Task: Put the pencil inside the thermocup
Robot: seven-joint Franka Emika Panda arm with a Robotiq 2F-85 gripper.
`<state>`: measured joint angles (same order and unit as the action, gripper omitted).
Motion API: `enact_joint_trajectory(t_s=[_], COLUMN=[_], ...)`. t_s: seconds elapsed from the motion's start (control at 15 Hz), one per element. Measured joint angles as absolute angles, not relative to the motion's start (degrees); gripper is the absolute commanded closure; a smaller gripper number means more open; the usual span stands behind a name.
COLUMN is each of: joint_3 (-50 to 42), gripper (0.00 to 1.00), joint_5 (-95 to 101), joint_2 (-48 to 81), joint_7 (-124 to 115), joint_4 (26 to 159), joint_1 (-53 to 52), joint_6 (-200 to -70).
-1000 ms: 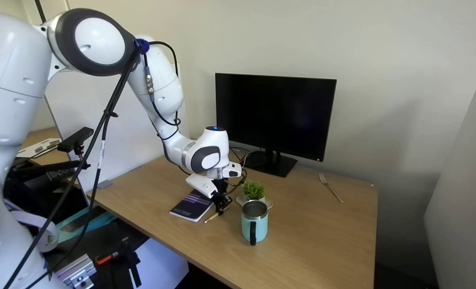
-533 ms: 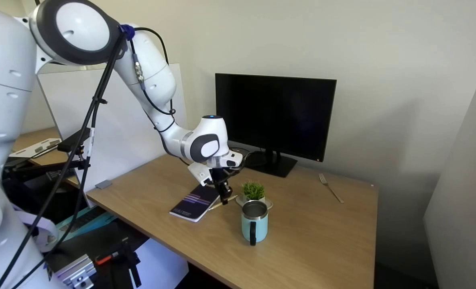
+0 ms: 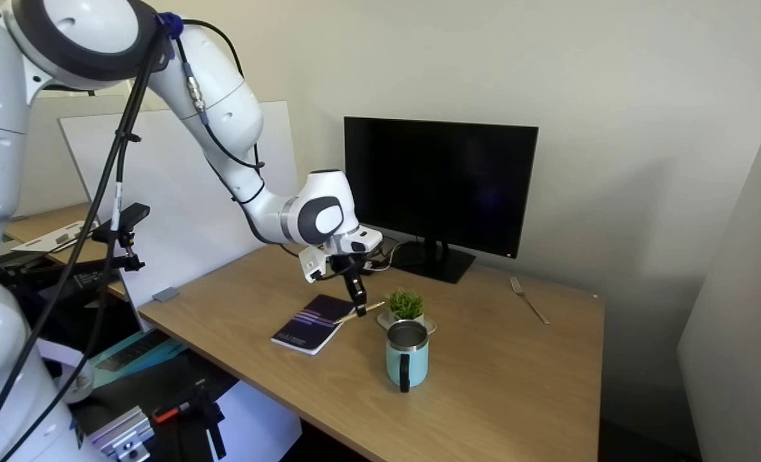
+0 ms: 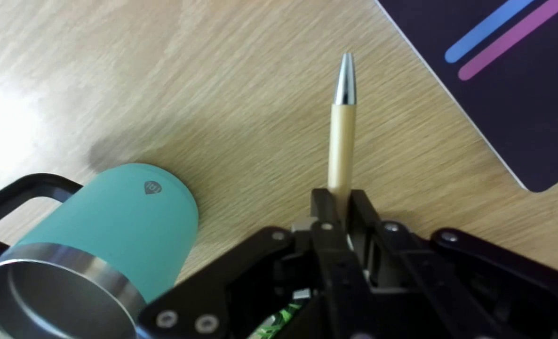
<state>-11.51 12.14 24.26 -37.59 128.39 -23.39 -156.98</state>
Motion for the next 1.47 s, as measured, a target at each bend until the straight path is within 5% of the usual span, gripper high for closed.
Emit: enact_joint_trajectory(t_s=[0.87,1.47], joint_3=[-16.31,-11.36], gripper=[0.97,0.97], joint_5=[38.75,49.97], joint_2=[18.38,13.27], joint_7=[-71.40,-84.19], joint_4=[131.48,133.08], joint_1=[-26.84,-20.13], joint_6=[-155.39,-151.04])
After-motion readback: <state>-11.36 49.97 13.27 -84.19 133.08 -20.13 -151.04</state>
